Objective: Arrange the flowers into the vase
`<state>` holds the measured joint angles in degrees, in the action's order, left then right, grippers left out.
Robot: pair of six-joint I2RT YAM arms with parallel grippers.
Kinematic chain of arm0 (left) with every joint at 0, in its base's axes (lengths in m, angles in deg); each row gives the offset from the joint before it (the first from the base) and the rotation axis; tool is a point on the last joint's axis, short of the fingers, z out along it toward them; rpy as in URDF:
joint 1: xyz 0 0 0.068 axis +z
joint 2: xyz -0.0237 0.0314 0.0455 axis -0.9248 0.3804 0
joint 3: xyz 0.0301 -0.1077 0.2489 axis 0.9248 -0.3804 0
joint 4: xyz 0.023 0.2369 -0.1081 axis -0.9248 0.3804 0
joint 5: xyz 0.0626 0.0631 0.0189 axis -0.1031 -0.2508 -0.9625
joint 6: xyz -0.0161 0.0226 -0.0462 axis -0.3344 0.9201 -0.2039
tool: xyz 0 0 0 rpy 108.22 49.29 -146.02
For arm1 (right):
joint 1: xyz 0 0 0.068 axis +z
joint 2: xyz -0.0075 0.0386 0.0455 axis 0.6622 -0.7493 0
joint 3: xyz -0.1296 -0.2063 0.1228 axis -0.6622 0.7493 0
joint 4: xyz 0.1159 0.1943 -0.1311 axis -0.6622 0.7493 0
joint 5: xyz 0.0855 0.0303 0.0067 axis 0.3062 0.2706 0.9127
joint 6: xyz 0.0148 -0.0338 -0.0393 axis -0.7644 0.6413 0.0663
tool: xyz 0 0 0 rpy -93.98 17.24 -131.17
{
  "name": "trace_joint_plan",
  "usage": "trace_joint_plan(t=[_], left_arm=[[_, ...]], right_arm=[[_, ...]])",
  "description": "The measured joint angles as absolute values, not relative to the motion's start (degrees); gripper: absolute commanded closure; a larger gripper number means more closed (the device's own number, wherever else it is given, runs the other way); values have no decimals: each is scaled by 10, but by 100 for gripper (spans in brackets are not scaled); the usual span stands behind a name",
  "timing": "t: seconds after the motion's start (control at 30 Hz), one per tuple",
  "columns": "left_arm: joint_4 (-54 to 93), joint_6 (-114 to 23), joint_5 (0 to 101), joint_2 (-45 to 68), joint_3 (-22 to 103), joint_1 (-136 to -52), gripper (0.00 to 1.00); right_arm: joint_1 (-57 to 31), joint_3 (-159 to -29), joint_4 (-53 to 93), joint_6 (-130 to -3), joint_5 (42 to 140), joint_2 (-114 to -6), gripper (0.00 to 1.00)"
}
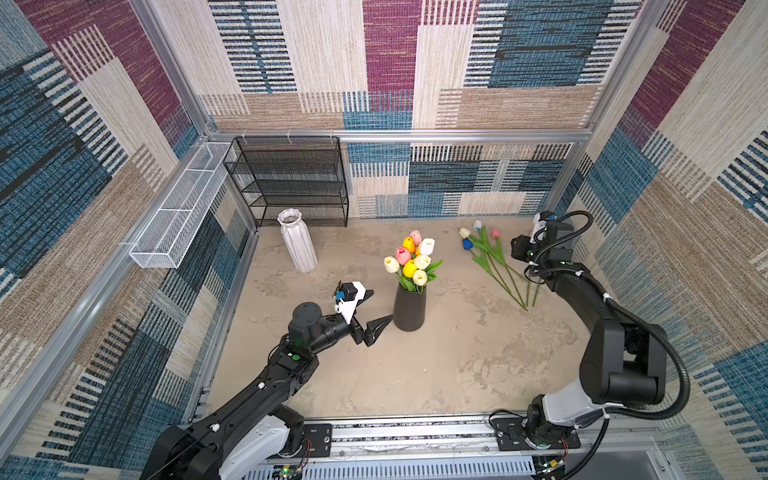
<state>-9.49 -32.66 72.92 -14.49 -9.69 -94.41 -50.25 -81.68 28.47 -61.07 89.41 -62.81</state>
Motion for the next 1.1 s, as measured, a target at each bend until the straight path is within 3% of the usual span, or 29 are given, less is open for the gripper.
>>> trace_joint_plan(t=[0.27,0.47,0.93,1.1], left_arm=[[-116,-327,715,-67,-83,-944,0],[-169,-326,717,-6,-75,-952,0],[-272,-303,717,131,2,-966,0],[-273,-298,722,136,9,-977,0]], right_arm=[[-512,-836,290,-589,975,-673,51],[-512,-764,199,-594,1004,-605,31],[-512,-647,70,-653,1020,-494,24],[-512,-685,89,-648,1007,-517,29]])
